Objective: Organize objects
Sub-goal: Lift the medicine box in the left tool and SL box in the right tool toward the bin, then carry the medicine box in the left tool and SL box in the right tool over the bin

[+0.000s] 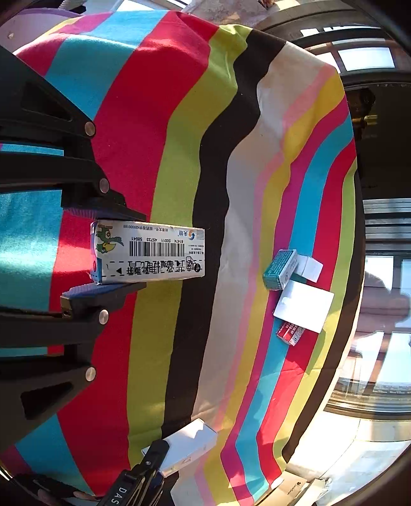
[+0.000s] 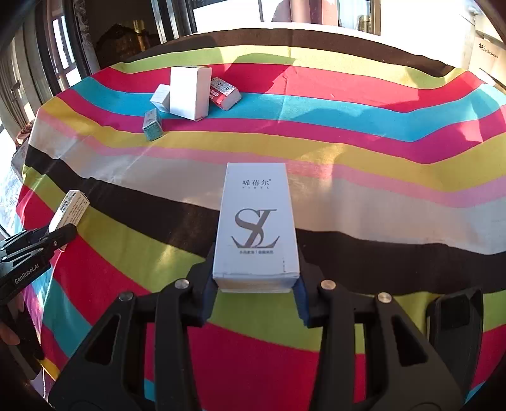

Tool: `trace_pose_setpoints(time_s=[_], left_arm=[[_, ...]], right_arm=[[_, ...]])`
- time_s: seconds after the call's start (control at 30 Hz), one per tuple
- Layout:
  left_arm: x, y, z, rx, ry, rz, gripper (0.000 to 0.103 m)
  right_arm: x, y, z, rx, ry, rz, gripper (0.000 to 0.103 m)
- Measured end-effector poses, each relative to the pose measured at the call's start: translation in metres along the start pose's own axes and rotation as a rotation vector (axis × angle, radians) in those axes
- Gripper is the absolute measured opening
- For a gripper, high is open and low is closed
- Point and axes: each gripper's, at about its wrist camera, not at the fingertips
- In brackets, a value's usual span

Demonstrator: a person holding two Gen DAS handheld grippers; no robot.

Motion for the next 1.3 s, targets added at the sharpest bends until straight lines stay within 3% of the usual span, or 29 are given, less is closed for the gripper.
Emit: trace_pose_setpoints(time_s=[0.97, 1.3], left_arm=[[-0.076, 0.057, 0.078, 0.014, 0.094, -0.021, 0.035], [-0.109, 0.088, 0.118, 0.022, 0.156, -0.039, 0.035]], right_arm=[[-0.094, 0.039, 0.042, -0.012, 0.215, -0.124, 0.045], [-0.171, 0.058, 0.074, -0.025, 0.43, -0.215, 0.045]])
Point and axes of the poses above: each gripper's, at about its wrist camera, not at the fingertips, and y roughly against the way its jaws point, x to its right, z to its underside, and after that the axes turned 3 degrees about -x, right-handed
